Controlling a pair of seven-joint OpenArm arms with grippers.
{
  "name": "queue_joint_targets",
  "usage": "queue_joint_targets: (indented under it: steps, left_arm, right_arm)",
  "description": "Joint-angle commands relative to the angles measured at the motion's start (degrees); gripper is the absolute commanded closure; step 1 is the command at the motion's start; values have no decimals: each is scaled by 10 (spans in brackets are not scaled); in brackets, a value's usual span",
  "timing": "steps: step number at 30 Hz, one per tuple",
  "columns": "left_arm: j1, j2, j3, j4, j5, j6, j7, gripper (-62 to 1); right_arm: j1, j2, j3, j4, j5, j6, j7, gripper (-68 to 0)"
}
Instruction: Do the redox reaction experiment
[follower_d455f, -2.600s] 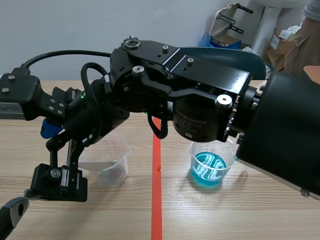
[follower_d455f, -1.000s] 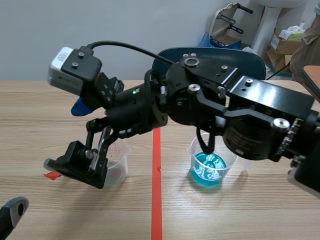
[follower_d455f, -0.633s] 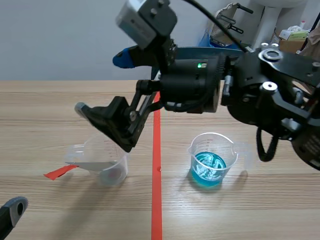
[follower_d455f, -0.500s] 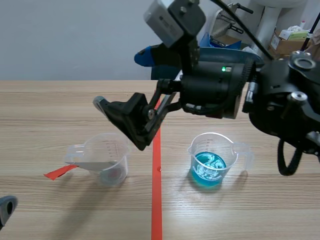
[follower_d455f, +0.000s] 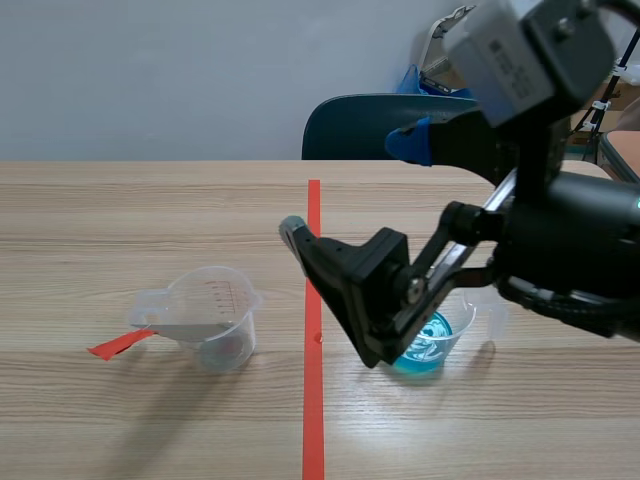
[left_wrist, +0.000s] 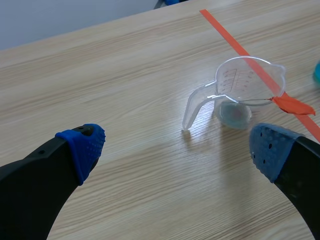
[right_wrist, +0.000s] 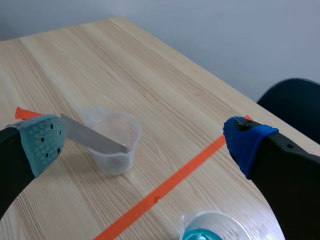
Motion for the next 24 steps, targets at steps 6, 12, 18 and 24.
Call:
queue_joint_targets:
  steps: [6,12,18,24]
  left_arm:
    - [-1,4,-54,51,-27,-17,60,-618]
    - [-2,4,-86,92,-53,-17,105,-618]
    - [-3,4,-91,125,-53,-17,109,-618]
    - [-3,4,-91,130,-52,-17,109,-617]
  right_arm:
    - [-100,-4,96,68,6,-7,-15,-671]
    - [-155,-46,168,85,3,-8,-18,-671]
    - [-171,-57,187,85,-12,-8,-39,-671]
    - [-171,-57,187,85,-12,-8,-58,-671]
